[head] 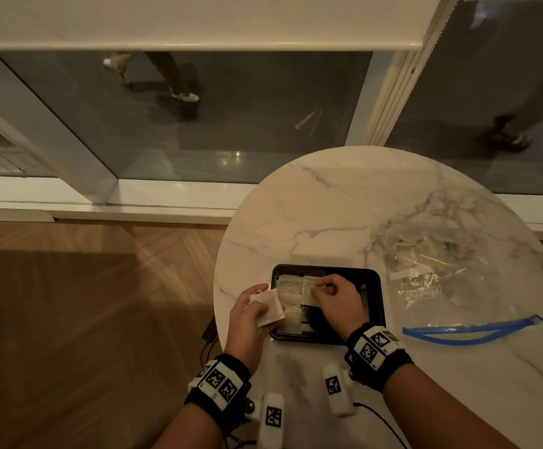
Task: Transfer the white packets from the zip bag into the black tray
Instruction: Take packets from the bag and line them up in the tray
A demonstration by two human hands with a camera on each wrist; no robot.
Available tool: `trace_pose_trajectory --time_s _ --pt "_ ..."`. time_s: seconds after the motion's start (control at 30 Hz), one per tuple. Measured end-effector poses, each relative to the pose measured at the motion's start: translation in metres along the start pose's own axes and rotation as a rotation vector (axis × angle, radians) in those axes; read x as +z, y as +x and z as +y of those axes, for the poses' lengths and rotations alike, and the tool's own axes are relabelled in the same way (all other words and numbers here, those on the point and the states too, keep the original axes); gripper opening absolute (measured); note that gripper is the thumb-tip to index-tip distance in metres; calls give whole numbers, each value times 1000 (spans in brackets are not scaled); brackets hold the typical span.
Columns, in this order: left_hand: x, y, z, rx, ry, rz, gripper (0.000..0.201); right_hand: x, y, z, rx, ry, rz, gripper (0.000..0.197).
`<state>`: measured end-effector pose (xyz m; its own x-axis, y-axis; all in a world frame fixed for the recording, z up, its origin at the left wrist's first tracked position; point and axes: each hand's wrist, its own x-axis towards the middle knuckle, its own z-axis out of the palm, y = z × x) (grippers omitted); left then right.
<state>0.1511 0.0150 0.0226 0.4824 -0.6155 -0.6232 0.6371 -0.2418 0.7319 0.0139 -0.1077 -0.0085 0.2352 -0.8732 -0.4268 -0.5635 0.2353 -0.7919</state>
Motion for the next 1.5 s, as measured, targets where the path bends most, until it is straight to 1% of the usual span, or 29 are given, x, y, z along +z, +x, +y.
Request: trace_pose_trajectory --time_s 0.1,0.17,0.2,0.27,0.33,0.5,0.6,0.73,0.83,0.9,1.0,1.17,1.3,1.5 --pt "8 -3 4 -8 12 -64 42 0 -21 -15 -63 158 -177 3" --pt "14 -5 3 -1 20 -88 39 1 -31 -19 -85 219 -282 5" --pt "17 -6 3 7 26 -101 37 1 -34 -19 -94 212 -295 8" --pt "19 -7 1 25 38 -117 36 0 -36 -16 -86 191 -271 13" --pt "19 -7 -1 31 57 -119 40 -3 -35 -14 -52 209 -247 14" --pt "17 -6 -4 48 113 -116 42 -15 -32 -12 -18 226 -281 10" --pt "14 -4 -4 76 132 -63 32 -21 -31 -9 -1 244 -256 7" --pt "3 3 -3 104 131 31 24 -26 -21 5 97 285 -145 5" --pt "-6 7 -4 103 117 98 22 -24 -5 23 160 208 -50 2" --pt "-10 9 -7 95 123 123 22 -20 4 33 183 152 -29 4" --pt "-12 10 -12 86 141 135 23 -13 12 41 213 68 -30 6" --pt "-12 13 -16 98 179 139 21 -3 20 46 191 -94 -61 7" --pt "-12 13 -15 101 191 143 21 1 19 42 209 -148 -50 10" --pt "-13 13 -14 96 182 153 21 0 20 40 178 -234 -57 13"
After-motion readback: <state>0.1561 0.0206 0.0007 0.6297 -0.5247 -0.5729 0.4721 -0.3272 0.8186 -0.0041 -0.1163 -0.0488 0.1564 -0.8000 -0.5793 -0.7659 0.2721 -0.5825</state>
